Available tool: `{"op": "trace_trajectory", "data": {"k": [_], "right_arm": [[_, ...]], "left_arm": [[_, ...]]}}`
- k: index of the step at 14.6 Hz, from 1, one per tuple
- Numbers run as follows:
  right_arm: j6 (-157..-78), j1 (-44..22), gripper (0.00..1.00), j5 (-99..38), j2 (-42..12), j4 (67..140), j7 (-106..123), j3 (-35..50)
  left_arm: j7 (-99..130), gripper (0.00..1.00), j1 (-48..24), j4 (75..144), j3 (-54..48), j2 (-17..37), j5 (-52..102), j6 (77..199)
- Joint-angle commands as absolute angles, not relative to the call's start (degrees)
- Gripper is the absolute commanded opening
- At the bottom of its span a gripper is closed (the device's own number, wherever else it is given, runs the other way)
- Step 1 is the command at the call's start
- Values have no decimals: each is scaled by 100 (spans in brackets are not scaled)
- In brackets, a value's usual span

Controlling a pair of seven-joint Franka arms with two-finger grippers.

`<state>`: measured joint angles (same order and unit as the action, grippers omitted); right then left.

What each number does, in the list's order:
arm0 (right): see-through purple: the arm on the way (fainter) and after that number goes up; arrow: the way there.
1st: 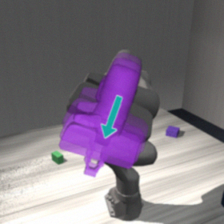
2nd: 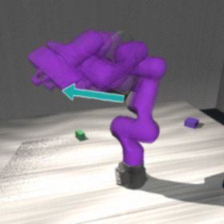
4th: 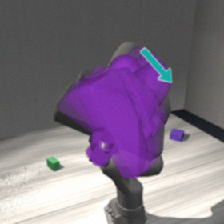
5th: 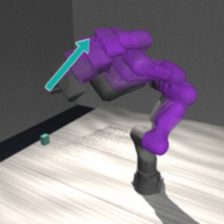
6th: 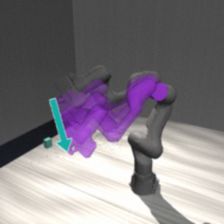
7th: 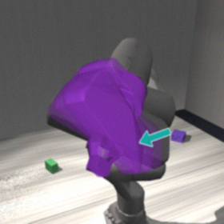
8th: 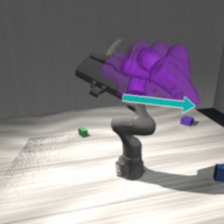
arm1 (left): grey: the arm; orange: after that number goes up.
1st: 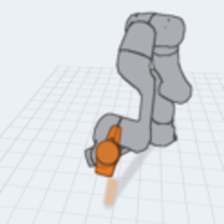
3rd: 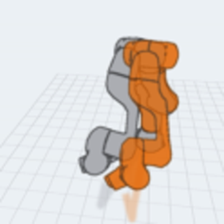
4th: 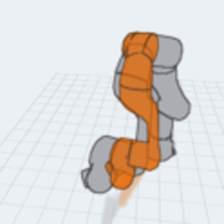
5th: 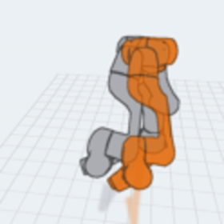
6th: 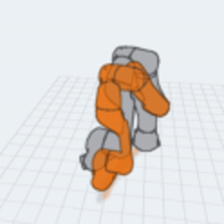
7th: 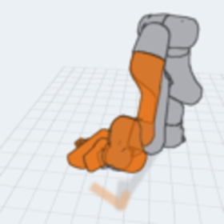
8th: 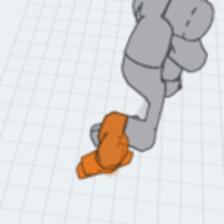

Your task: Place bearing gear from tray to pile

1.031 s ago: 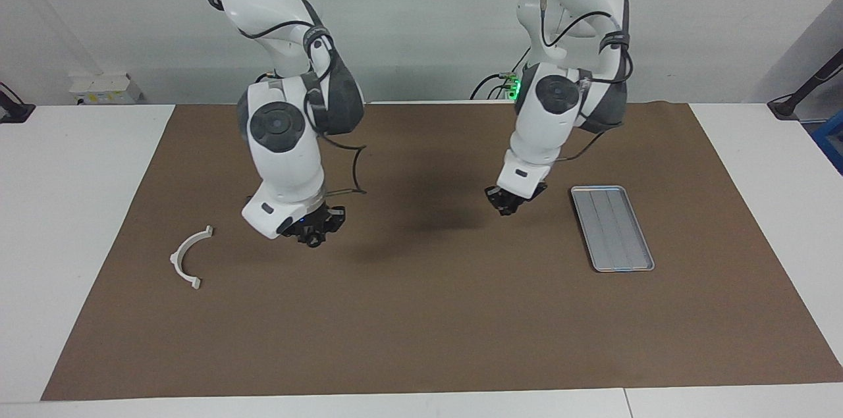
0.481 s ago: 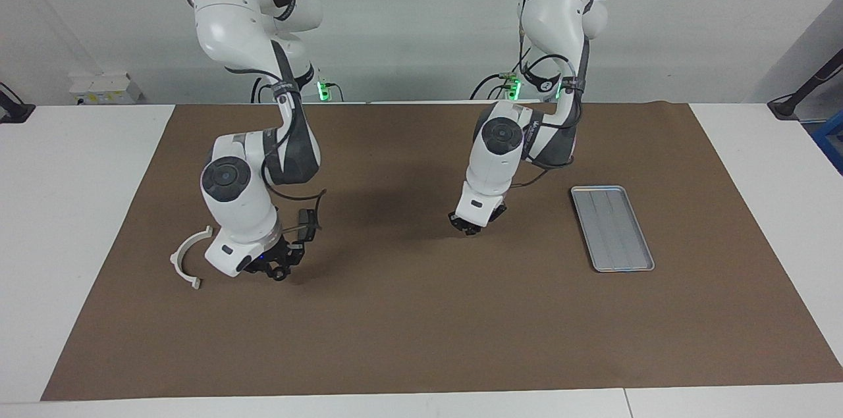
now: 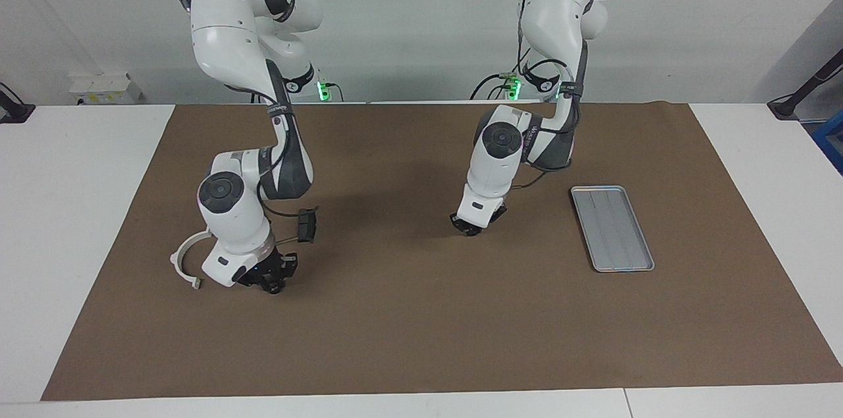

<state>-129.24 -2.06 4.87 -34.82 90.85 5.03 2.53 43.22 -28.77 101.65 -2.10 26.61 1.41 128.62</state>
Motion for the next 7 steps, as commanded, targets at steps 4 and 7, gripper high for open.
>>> {"op": "trace_trajectory", "data": {"k": [4,7], "right_arm": [[-13008,-123,99,448,-3419,9246,546,325],[-12571,-281,100,457,-3226,9194,203,308]], "left_arm": [[4412,100,-2822,10179,-149,2470,105,12727],[4185,100,-2402,10256,53,1840,97,12324]]}}
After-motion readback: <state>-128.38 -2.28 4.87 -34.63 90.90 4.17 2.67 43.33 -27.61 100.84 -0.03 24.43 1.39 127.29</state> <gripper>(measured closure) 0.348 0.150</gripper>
